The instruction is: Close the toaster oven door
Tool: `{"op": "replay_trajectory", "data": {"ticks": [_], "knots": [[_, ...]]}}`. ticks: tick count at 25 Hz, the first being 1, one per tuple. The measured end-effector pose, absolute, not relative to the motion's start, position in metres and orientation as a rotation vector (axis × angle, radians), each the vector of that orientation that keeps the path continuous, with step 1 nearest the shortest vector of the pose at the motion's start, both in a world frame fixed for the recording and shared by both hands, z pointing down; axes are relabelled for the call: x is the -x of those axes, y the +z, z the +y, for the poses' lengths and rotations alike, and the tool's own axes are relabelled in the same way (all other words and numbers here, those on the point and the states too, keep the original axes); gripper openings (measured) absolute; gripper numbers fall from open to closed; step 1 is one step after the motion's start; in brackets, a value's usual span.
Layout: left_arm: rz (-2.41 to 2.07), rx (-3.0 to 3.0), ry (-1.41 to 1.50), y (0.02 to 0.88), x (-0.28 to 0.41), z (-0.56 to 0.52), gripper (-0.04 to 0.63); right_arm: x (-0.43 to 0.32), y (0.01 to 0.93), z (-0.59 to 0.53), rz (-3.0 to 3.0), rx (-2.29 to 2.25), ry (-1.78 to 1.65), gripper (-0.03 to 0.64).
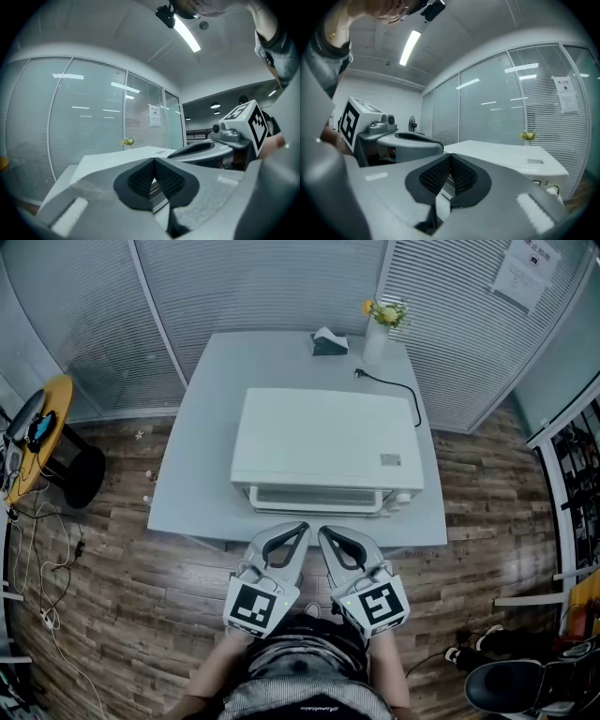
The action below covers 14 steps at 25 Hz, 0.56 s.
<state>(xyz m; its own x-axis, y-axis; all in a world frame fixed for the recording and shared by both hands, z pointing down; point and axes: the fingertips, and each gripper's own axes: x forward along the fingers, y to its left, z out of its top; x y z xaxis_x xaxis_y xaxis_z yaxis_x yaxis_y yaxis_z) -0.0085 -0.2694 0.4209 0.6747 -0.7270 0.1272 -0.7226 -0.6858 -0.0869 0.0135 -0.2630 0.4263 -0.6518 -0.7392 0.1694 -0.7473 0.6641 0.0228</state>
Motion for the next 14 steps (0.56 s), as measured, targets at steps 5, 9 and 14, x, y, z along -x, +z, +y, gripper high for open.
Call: {"op": "replay_trajectory", "data": {"ticks": [5, 9, 14], "knots": [[1.225, 2.851, -0.245, 0.4219, 0.0088, -0.2726, 0.005, -0.0123, 0.4285, -0.2658, -2.711, -1.209, 0.072, 0.002], [1.226, 2.853, -0.255, 0.4259, 0.0081, -0.2757, 0.005, -0.0125, 0.4312, -0.2683, -2.704, -1.201, 0.089, 0.002], [1.226, 2.855, -0.261, 0.4269, 0.0091, -0.2789, 0.005, -0.0114, 0.4325, -0.2713, -2.699, -1.193, 0.082, 0.002]]}}
